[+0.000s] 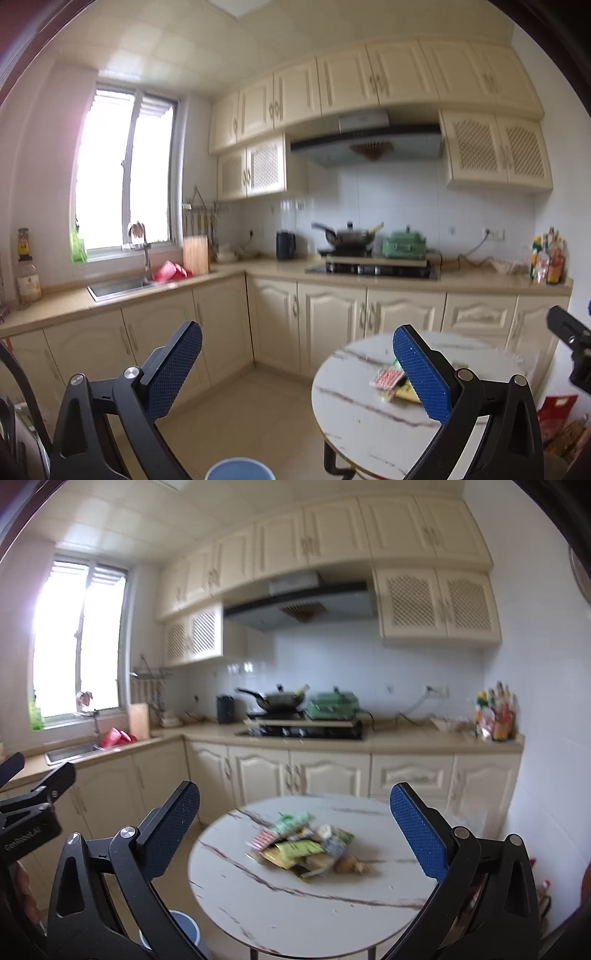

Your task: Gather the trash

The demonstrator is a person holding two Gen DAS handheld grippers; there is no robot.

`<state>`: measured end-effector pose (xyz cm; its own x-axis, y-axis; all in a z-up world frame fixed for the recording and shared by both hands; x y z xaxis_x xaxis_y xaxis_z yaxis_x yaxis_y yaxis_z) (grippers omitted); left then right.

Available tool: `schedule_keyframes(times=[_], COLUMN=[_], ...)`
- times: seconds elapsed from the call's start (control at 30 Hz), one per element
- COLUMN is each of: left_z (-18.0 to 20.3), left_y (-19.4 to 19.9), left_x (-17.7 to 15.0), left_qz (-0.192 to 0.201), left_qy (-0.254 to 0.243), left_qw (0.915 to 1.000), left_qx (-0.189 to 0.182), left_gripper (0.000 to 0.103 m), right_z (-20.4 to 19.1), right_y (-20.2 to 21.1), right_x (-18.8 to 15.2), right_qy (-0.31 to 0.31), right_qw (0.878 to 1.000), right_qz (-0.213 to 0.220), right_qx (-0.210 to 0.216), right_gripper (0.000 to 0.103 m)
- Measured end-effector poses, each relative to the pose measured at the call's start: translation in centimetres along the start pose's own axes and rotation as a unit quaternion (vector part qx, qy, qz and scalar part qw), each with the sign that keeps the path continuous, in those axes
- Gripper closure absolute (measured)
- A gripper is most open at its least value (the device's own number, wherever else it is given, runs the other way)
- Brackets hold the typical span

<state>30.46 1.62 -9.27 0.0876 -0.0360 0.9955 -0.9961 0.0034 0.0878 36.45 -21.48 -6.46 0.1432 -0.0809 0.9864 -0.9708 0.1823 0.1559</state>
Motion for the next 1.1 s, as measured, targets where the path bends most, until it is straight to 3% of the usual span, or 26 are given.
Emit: schedule_keyframes(times=[0.27,0.43,0.57,0.77,0.93,1.1], left_z=[5.5,10.4,15.3,22.2,25.8,27.7], left_y=[-9.8,-15.2,-19.2,-23.1,-25.9,-28.6], left_x=[-2.3,-3.9,-5.5,-8.6,-10.6,-12.1], left_qz=[-0.094,-0.144,-0.177,-0.2,-0.204,-0.209], left_qy=[-0.022,-0.047,-0.089,-0.145,-0.189,-0.19], left_qw=[0.9941,0.9855,0.973,0.9527,0.9395,0.935], left_qx=[-0.049,-0.078,-0.118,-0.177,-0.199,-0.214], left_gripper=[0.001,0.001,0.001,0.001,0.001,0.005], right_z=[5.8,8.7,10.8,13.0,14.8,16.2], right_y=[-7.8,-12.1,-14.8,-17.1,-18.6,-19.7], right_x=[-7.1,-12.4,-16.0,-19.2,-21.0,-21.8], right_qy=[-0.017,-0.02,-0.028,-0.044,-0.057,-0.07], right_qw=[0.993,0.982,0.973,0.965,0.959,0.956], right_qz=[-0.107,-0.174,-0.215,-0.248,-0.267,-0.276], right_qx=[-0.052,-0.071,-0.077,-0.075,-0.074,-0.072], right_gripper=[0.0,0.0,0.0,0.0,0.0,0.0])
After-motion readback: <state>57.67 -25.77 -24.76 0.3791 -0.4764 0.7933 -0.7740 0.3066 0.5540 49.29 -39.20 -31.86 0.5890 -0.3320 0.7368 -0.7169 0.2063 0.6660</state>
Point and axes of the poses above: each gripper's, at about its wrist camera, not at the fingertips, and y roughly against the way its jaws point, z to its right, x to its top, the point moved 9 cm from there along -y, roughly the way its jaws point, and after that the axes turned 5 degrees about z, right-handed, at the moved point
